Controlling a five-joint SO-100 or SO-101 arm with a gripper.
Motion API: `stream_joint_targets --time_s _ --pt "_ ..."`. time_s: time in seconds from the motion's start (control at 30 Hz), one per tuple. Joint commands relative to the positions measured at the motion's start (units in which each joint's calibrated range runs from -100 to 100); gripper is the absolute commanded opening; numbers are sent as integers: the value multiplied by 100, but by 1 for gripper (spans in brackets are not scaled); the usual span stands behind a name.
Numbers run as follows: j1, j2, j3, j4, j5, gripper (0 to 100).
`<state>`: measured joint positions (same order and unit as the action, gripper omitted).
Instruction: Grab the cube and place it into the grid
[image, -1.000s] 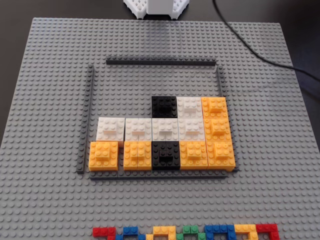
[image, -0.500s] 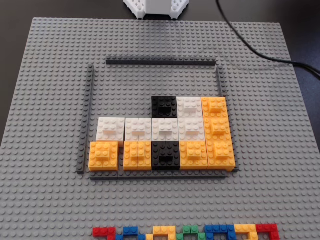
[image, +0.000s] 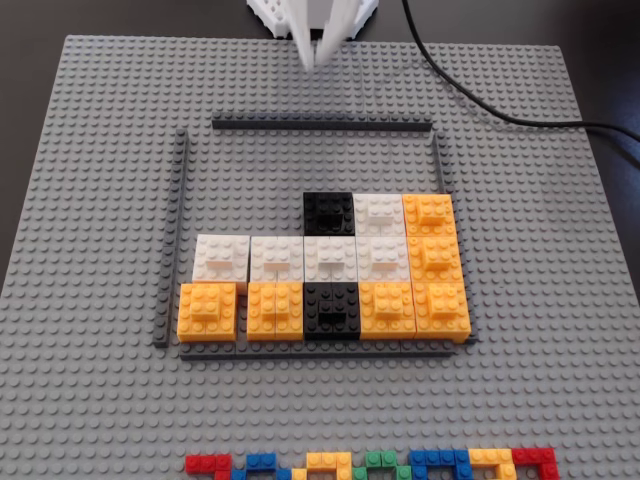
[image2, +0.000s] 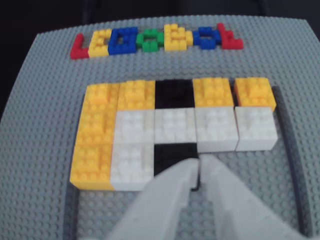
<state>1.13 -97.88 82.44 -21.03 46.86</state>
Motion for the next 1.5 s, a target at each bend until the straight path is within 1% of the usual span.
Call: stream_joint_targets --time_s 0.0,0.13,0.2,0.37,0.6,0.73,0.83,1.17,1.47 --pt "-87 -195 524 -306 156 0" --pt "-131 -203 832 -374 137 0" --pt "-124 -203 1050 -404 259 0" --pt "-161 -203 1276 -364 44 0" --pt "-293 -212 1747 -614 -137 0" --pt "-463 -212 1747 -506 -357 0" --pt "-507 -212 1747 -477 -405 0" --pt "-441 -212 1747 -228 -156 0" --pt "-375 -212 1747 -106 -63 0"
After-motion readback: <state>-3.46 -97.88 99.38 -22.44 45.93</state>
